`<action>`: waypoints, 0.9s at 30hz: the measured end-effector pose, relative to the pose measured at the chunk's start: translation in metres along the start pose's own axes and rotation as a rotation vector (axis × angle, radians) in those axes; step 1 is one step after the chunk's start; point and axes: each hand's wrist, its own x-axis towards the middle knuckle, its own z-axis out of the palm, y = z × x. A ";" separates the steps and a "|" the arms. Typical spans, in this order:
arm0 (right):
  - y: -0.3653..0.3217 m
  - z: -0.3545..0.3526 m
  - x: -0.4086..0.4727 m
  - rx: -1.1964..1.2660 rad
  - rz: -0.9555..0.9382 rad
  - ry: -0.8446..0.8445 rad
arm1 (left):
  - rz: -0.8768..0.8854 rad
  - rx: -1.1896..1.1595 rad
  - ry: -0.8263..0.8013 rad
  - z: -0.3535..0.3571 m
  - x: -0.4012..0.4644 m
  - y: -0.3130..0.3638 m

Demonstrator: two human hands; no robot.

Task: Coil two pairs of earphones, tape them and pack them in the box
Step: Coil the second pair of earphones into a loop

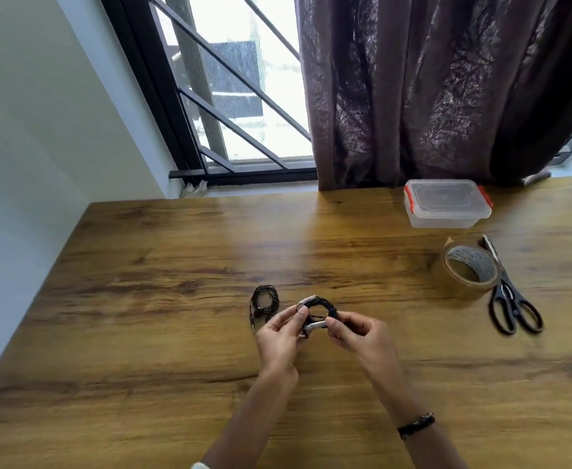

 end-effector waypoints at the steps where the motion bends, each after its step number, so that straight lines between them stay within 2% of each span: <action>1: 0.005 0.001 0.003 -0.006 0.015 0.041 | -0.003 0.010 0.041 0.001 0.004 -0.005; 5: 0.017 0.003 0.014 -0.159 0.032 0.167 | 0.058 0.037 0.089 0.009 0.015 -0.016; 11: 0.026 0.004 0.030 -0.241 0.012 0.233 | 0.209 0.181 0.082 0.019 0.026 -0.028; 19: 0.019 0.006 0.036 -0.471 -0.117 0.265 | 0.444 0.395 0.093 0.020 0.031 -0.030; 27: 0.023 0.006 0.040 -0.577 -0.184 0.282 | 0.530 0.595 0.054 0.020 0.029 -0.031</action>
